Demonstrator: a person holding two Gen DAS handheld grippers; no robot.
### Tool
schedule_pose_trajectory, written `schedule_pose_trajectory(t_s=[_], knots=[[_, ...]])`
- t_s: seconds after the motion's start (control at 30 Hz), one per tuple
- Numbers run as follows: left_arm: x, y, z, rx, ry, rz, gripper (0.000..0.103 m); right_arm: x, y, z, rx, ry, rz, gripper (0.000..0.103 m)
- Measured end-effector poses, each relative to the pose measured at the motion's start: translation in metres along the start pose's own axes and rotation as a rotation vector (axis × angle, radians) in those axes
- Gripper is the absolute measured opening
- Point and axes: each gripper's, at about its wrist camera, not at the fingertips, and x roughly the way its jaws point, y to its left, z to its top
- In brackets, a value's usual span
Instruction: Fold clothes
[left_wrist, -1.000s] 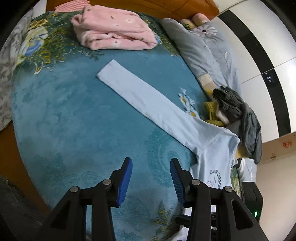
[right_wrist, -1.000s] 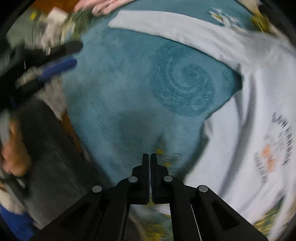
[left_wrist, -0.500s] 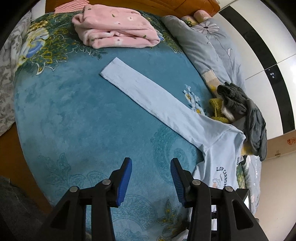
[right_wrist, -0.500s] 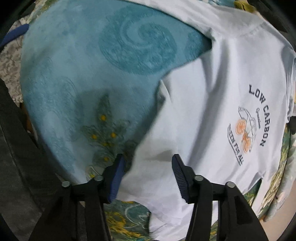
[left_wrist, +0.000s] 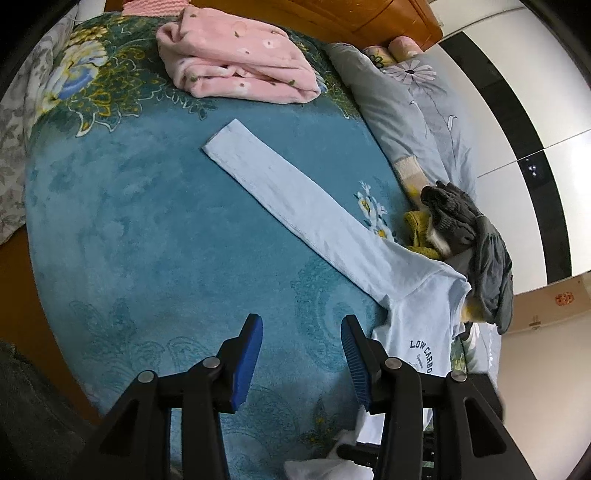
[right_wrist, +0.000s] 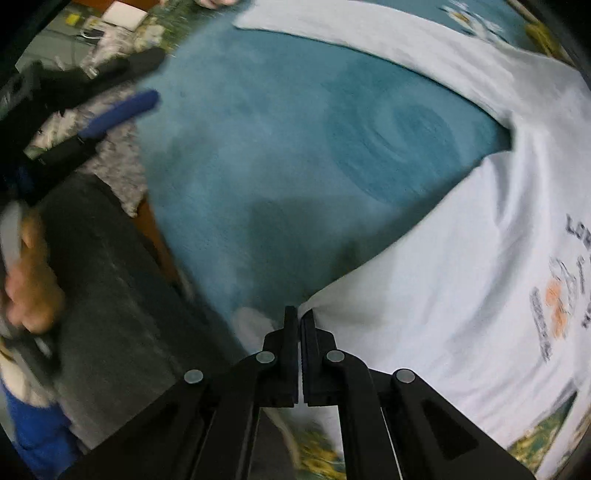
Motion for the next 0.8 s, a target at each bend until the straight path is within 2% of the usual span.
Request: schedule_pose_trajectory(t_s=[0.13,0.23,0.33,0.37,0.4,0.43,0.53,0.63,0.73,0.8], knots=[[-0.001,0.01,0.002,-0.044,-0.004,-0.014,0.052,0.016,0.003,0.017,-0.015,0.013,-0.037,0.001],[-0.003,0.015,0.003,-0.07,-0.009,-0.025,0.052,0.043,0.011,0.012,0.011,0.057,-0.066,0.001],[-0.007,0.017,0.004,-0.073,-0.017,-0.036,0.053,0.043,0.001,0.014,0.063,0.035,-0.024,0.006],[-0.007,0.017,0.004,-0.073,-0.016,-0.037,0.053,0.035,-0.003,0.013,0.078,0.016,-0.002,0.012],[-0.007,0.018,0.005,-0.074,-0.014,-0.035,0.053,0.028,-0.008,0.012,0.093,-0.003,0.02,0.029],[-0.008,0.018,0.006,-0.076,-0.015,-0.034,0.053,0.014,-0.013,0.008,0.102,-0.04,0.036,0.043],[-0.011,0.018,0.01,-0.088,-0.023,-0.052,0.053,-0.036,-0.034,-0.041,0.125,-0.199,0.022,0.044],[-0.011,0.011,0.017,-0.087,-0.026,-0.058,0.053,-0.096,-0.082,-0.081,0.247,-0.377,-0.022,0.044],[-0.007,-0.002,0.023,-0.068,-0.019,-0.047,0.053,-0.153,-0.137,-0.128,0.485,-0.541,-0.079,0.044],[-0.002,-0.014,0.025,-0.049,-0.006,-0.038,0.053,-0.17,-0.176,-0.166,0.679,-0.632,-0.107,0.044]])
